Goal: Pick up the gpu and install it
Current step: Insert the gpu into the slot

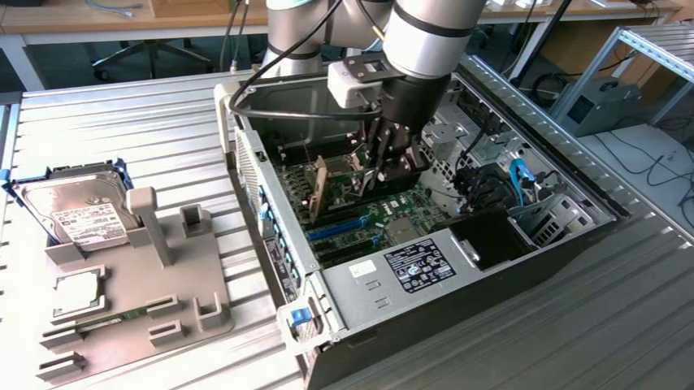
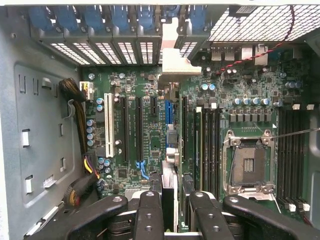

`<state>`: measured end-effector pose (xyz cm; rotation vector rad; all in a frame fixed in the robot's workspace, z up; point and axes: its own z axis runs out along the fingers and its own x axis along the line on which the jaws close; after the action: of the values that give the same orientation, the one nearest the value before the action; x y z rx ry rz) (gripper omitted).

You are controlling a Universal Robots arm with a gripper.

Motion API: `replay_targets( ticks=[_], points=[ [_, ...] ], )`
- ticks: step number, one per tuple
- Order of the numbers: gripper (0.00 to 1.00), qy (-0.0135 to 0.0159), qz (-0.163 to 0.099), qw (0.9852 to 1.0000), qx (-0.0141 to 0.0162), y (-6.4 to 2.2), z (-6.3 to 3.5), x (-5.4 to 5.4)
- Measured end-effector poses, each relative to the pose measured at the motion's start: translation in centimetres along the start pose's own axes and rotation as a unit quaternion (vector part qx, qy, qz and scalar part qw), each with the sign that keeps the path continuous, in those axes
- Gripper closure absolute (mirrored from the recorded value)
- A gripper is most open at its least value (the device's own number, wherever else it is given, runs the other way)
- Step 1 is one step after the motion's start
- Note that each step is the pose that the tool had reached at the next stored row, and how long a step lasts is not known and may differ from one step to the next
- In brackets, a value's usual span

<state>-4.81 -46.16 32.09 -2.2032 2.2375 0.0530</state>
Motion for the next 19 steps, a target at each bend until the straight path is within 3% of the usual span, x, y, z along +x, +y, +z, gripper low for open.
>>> replay_targets(
  ticks=[19],
  points=[
    [0.74,0.0000,0.000,1.0000,0.0000,0.37,0.44,0.12]
  ],
)
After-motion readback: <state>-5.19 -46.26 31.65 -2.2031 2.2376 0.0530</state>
